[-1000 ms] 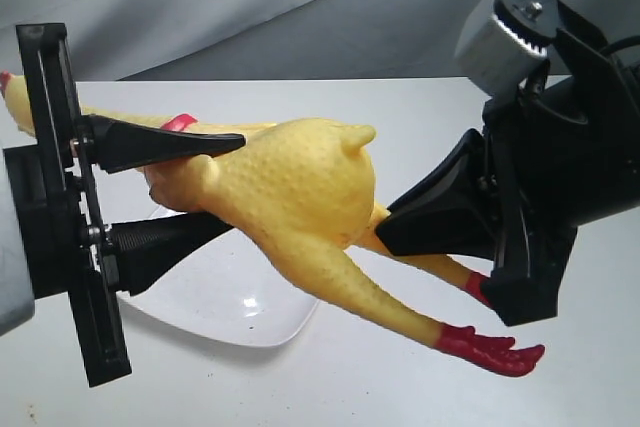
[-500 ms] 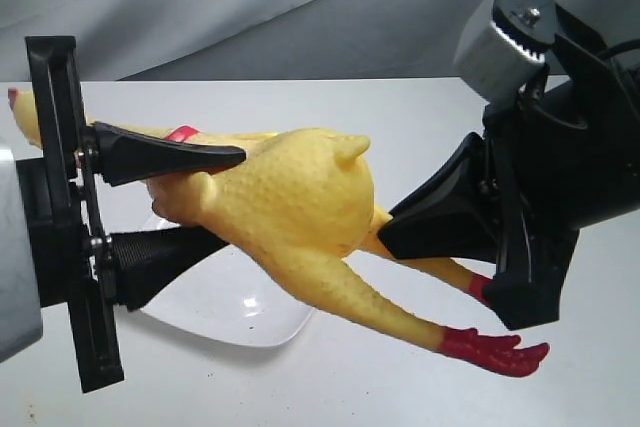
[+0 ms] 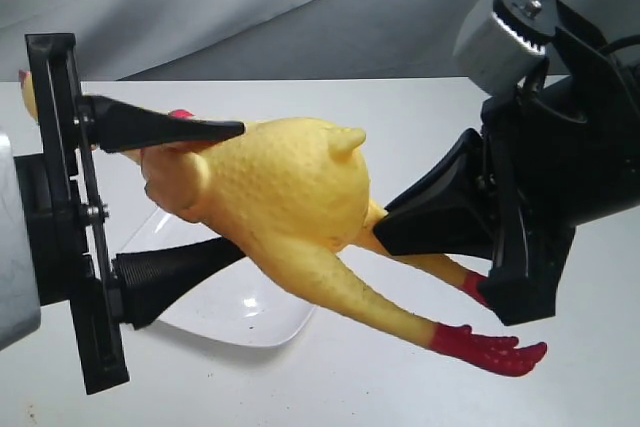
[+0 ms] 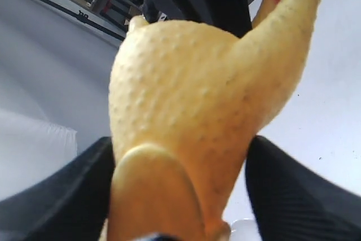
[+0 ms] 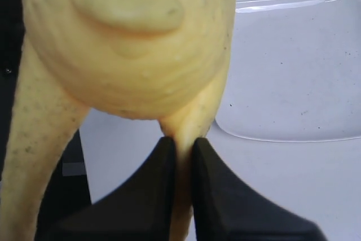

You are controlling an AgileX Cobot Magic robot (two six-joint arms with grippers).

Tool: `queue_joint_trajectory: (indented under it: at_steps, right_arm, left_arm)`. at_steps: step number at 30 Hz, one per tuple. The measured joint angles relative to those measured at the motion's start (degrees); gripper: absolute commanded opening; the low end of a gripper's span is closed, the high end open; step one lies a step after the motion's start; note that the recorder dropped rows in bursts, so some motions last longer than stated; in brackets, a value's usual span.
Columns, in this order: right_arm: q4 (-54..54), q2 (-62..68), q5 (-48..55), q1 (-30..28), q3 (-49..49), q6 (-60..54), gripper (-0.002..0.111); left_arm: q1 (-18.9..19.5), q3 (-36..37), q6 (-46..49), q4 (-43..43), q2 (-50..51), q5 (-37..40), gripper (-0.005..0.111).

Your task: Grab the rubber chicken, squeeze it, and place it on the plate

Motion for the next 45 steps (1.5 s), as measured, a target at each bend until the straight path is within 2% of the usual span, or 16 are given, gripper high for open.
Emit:
queue_joint_trajectory:
  at_steps: [3, 4, 9, 16, 20, 25, 27, 31, 35, 37, 39, 40, 41, 42, 43, 45]
  right_arm:
    - [0.0, 0.0, 0.0, 0.0, 0.0, 0.0, 0.0]
    - [0.0, 0.0, 0.0, 0.0, 0.0, 0.0, 0.0]
    - [-0.31, 0.0, 0.34, 0.0, 0.0, 0.0, 0.0]
    - [-0.45, 0.0, 0.45, 0.0, 0.0, 0.0, 0.0]
    - [-0.45, 0.0, 0.45, 0.0, 0.0, 0.0, 0.0]
    - [-0.45, 0.0, 0.45, 0.0, 0.0, 0.0, 0.0]
    - [-0.33, 0.0, 0.45, 0.0, 0.0, 0.0, 0.0]
    - [-0.21, 0.0, 0.06, 0.0, 0.0, 0.0, 0.0]
    - [-0.21, 0.0, -0.16, 0.0, 0.0, 0.0, 0.0]
    - [-0.21, 0.0, -0.16, 0.0, 0.0, 0.0, 0.0]
    - [-0.21, 0.0, -0.25, 0.0, 0.0, 0.0, 0.0]
    - [-0.21, 0.0, -0.25, 0.0, 0.0, 0.0, 0.0]
    - [0.02, 0.0, -0.38, 0.0, 0.0, 0.0, 0.0]
    - [0.29, 0.0, -0.67, 0.0, 0.0, 0.0, 0.0]
    - [0.41, 0.0, -0.82, 0.0, 0.0, 0.11, 0.0]
    - [0.11, 0.0, -0.82, 0.0, 0.0, 0.11, 0.0]
  left_arm:
    - [0.0, 0.0, 0.0, 0.84, 0.0, 0.0, 0.007]
    - [0.0, 0.0, -0.27, 1.58, 0.0, 0.13, 0.0]
    - [0.0, -0.02, -3.15, 5.62, 0.0, 0.24, 0.001]
    - [0.0, -0.12, -4.3, 6.44, 0.0, 0.24, 0.003]
    - [0.0, -0.12, -4.3, 6.56, 0.0, 0.51, 0.022]
    - [0.0, -0.12, -4.3, 6.34, 0.0, 1.38, 0.082]
    - [0.0, -0.12, -4.42, 4.08, 0.0, 1.82, 0.099]
    - [0.0, -0.12, -4.49, -3.72, 0.0, 2.36, 0.103]
    - [0.0, -0.12, -4.49, -4.99, 0.0, 2.64, 0.103]
    - [0.0, -0.12, -4.49, -5.12, 0.0, 2.64, 0.1]
    - [0.0, -0.12, -4.49, -5.22, 0.0, 2.64, 0.086]
    - [0.0, -0.12, -4.49, -5.22, 0.0, 2.64, 0.065]
    - [0.0, -0.12, -4.49, -5.22, 0.0, 2.64, 0.05]
    - [0.0, -0.12, -4.49, -5.22, 0.0, 2.64, 0.021]
    - [0.0, -0.12, -4.49, -5.0, 0.0, 2.64, 0.005]
    - [0.0, -0.12, -4.38, -4.67, 0.0, 3.02, 0.002]
